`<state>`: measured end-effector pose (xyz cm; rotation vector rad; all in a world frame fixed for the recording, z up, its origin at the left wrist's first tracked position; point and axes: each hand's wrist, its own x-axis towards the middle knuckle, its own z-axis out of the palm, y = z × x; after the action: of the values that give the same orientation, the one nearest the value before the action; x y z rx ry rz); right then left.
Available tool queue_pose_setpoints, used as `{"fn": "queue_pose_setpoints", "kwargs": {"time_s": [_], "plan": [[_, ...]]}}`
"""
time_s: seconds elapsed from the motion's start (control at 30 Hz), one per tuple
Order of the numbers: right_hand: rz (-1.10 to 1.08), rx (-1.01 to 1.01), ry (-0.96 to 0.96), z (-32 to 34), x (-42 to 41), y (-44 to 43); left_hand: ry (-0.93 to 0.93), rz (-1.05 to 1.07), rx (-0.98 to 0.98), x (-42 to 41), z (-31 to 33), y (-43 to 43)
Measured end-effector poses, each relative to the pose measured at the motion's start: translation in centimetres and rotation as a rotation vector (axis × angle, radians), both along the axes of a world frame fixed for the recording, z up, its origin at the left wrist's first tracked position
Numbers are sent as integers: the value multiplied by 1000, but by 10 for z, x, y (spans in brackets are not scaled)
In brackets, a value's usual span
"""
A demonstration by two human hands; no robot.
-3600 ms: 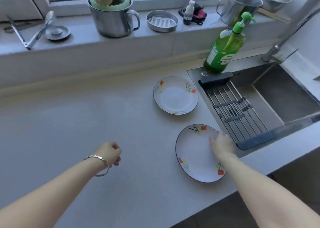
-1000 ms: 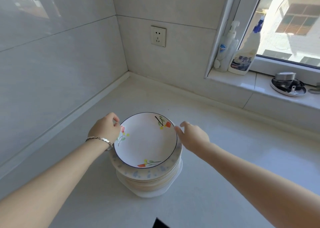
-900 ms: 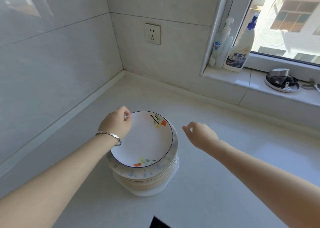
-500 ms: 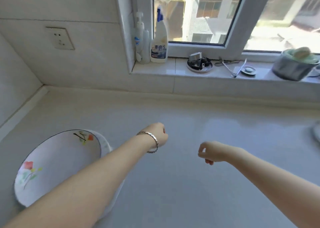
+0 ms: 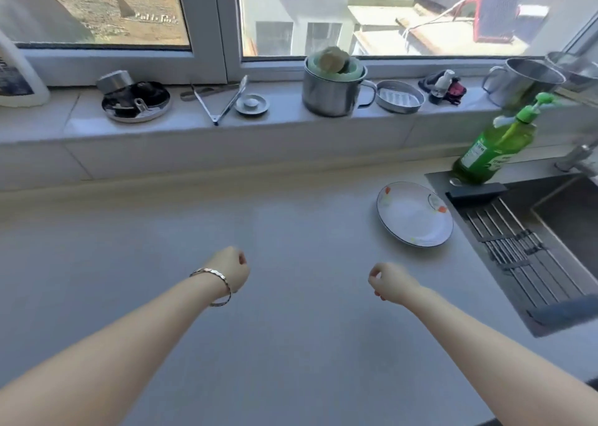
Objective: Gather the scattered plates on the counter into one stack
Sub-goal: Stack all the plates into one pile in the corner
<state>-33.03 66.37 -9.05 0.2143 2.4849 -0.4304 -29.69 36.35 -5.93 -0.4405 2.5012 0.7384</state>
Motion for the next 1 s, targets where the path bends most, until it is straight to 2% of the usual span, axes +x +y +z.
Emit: {"fn": "queue_pose_setpoints", "kwargs": {"time_s": [0.23, 0.4, 0.53, 0.77, 1.0], "plan": [[-442, 16, -18, -27, -76, 119, -90, 23, -15, -46, -25, 75], [-819, -211, 23, -43, -114, 143, -90, 37, -46, -70, -34, 96], [-925, -250, 157, -54, -127, 143, -99, 53, -72, -76, -39, 100], [-994, -443, 333, -47, -104, 118, -88, 142, -21, -58, -39, 79], [-706, -705, 239, 3, -75, 42, -30, 247, -66, -20, -18, 19]]}}
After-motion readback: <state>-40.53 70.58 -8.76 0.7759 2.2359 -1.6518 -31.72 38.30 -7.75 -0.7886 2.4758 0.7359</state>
